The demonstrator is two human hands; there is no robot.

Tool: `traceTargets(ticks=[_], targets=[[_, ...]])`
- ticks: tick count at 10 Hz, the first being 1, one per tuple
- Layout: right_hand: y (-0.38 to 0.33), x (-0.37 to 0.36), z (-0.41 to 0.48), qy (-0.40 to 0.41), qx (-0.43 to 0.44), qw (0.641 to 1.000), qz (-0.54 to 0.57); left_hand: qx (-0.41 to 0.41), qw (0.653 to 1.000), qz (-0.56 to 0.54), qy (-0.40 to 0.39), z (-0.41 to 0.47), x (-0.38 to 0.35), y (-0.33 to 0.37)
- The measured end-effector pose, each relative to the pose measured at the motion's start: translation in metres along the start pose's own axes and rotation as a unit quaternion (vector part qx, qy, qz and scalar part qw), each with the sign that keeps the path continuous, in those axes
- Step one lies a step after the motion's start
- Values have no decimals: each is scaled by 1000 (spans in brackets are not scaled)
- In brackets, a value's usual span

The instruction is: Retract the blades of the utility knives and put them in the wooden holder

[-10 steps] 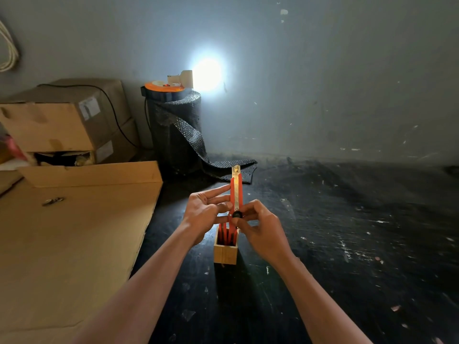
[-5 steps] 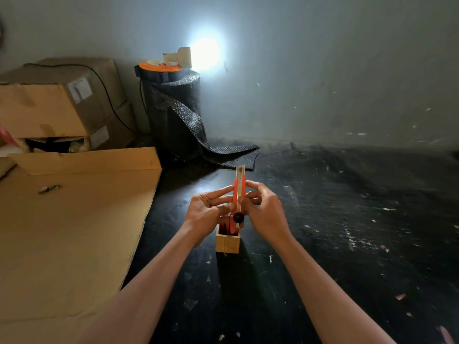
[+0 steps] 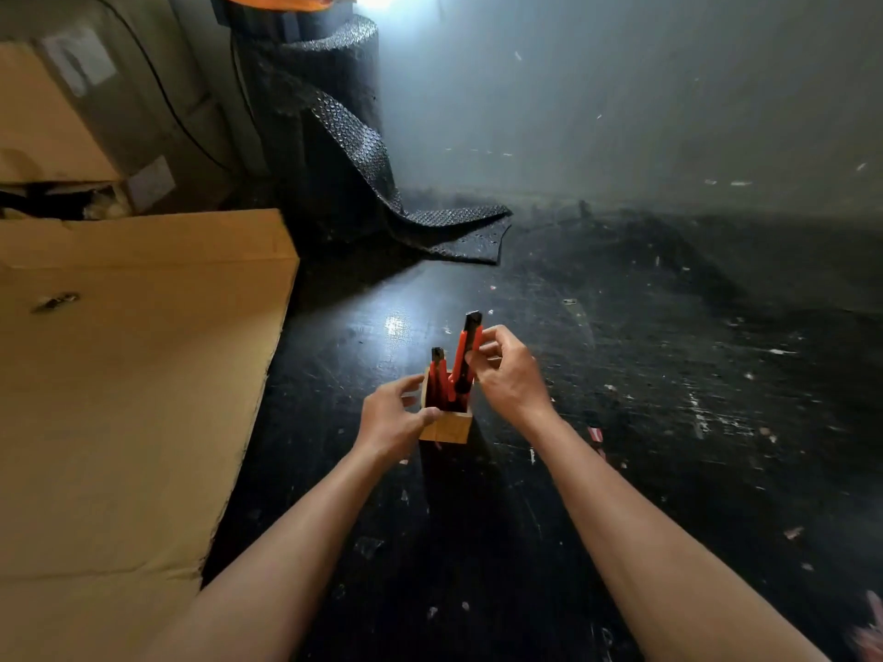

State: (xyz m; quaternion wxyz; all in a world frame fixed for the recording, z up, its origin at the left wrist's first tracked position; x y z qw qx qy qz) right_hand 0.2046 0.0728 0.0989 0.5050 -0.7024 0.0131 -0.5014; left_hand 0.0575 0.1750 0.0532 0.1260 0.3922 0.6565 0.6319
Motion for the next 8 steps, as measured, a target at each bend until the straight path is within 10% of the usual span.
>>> traceTargets(ticks=[8], targets=[[12, -4, -11, -22, -25, 996, -82, 24, 997, -58, 48, -4, -6, -22]])
Point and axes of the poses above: each hand's wrist, its own z-axis towards the middle knuckle, its own x-axis out of the back of the hand, y = z × x, the point moved 4 cm from there along z, towards the middle knuckle, and after that the axes turned 13 degrees about -z, right-handed, at the moved point
